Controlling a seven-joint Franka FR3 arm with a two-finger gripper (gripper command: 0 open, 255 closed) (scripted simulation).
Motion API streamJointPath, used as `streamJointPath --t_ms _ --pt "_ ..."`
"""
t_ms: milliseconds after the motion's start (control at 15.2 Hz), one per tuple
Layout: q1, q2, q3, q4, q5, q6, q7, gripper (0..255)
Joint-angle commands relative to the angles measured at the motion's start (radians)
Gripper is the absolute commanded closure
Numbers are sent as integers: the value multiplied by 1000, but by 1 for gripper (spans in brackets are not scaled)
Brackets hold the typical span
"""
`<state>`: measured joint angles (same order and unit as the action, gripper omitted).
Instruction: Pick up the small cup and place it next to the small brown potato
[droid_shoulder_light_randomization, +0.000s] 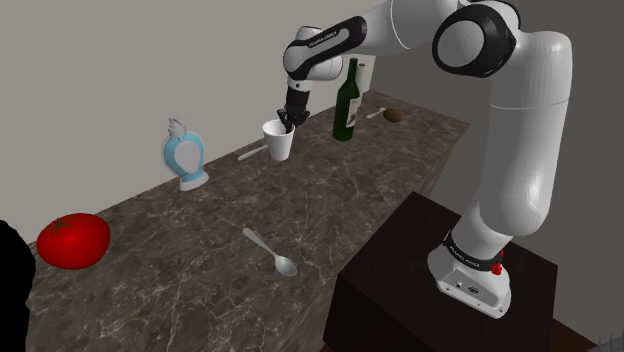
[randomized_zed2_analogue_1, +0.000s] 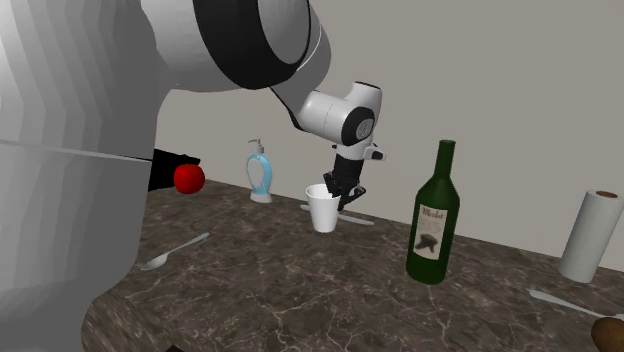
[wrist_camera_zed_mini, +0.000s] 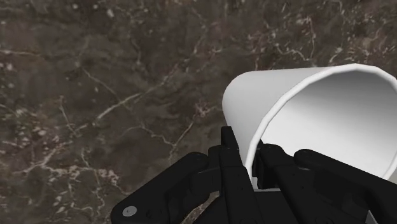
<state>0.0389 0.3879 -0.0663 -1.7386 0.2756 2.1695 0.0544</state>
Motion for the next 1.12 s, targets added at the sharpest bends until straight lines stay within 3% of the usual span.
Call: streamJointPath --t_ms 0,1056 --pt "1 -10 -1 12 -4 -21 6 255" --pt "0 -73 -9 137 -31 -205 52 255"
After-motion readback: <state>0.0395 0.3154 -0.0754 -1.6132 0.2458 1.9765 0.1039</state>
